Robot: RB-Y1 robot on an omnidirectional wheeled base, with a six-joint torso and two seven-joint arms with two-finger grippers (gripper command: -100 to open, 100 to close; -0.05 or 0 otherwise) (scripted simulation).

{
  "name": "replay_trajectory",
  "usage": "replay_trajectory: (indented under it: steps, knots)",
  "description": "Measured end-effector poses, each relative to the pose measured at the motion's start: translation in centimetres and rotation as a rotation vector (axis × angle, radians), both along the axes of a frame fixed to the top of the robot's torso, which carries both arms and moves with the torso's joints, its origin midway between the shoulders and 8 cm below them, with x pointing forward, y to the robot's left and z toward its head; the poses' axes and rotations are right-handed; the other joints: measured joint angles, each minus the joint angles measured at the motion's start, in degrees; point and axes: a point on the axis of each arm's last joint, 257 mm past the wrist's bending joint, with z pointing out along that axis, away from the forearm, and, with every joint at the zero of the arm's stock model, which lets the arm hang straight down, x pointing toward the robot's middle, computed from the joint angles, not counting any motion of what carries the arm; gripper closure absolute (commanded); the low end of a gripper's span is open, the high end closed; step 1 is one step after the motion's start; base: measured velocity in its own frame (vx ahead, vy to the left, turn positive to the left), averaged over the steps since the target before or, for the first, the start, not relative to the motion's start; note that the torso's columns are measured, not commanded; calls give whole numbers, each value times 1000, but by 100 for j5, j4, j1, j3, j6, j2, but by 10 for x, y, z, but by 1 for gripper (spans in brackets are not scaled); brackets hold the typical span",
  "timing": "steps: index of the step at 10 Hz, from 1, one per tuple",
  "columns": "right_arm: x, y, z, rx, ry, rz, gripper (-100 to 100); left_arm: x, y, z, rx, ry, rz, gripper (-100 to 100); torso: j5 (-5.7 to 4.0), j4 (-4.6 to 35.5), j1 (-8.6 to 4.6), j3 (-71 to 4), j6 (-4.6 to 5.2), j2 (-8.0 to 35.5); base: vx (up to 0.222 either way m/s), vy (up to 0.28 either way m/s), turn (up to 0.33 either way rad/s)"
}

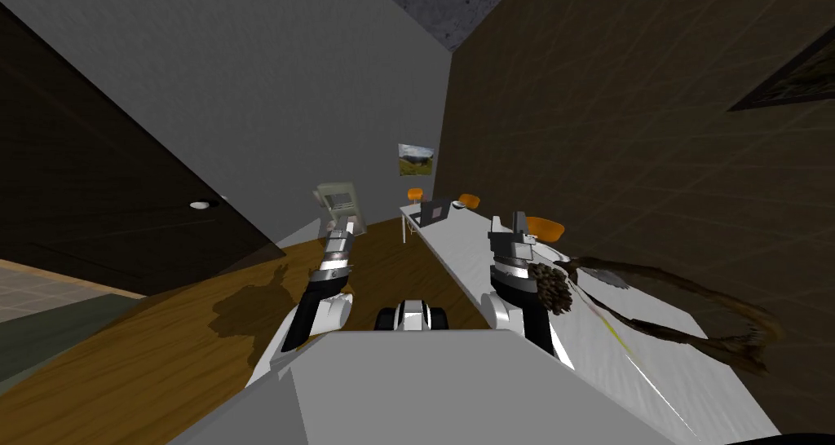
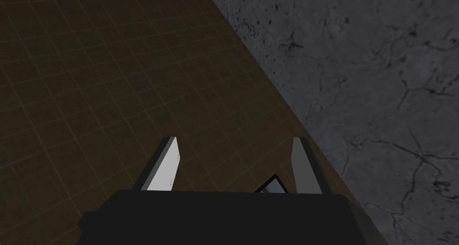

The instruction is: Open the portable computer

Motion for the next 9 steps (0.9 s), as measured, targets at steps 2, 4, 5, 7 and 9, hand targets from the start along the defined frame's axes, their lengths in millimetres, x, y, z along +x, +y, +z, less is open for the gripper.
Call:
replay_trajectory:
  steps: [2,4,5,7,9]
  knots:
    - [2,5,-4,-67,20,-2,-100,0,0,0,0,1,0,0,6,242,21,-514,0,234,67,95,-46]
    - [6,9,-8,-159,45,-21,-100,0,0,0,0,1,0,0,3,262,7,-545,0,253,92,108,-46]
    - [8,11,-11,-211,61,-37,-100,0,0,0,0,1,0,0,0,266,2,-542,0,260,120,136,-64]
    - [14,12,-20,-325,93,-81,-100,0,0,0,0,1,0,0,3,266,12,-542,0,260,139,170,-68]
    - [18,11,-29,-446,126,-136,-100,0,0,0,0,1,0,0,1,267,4,-542,0,260,155,176,-71]
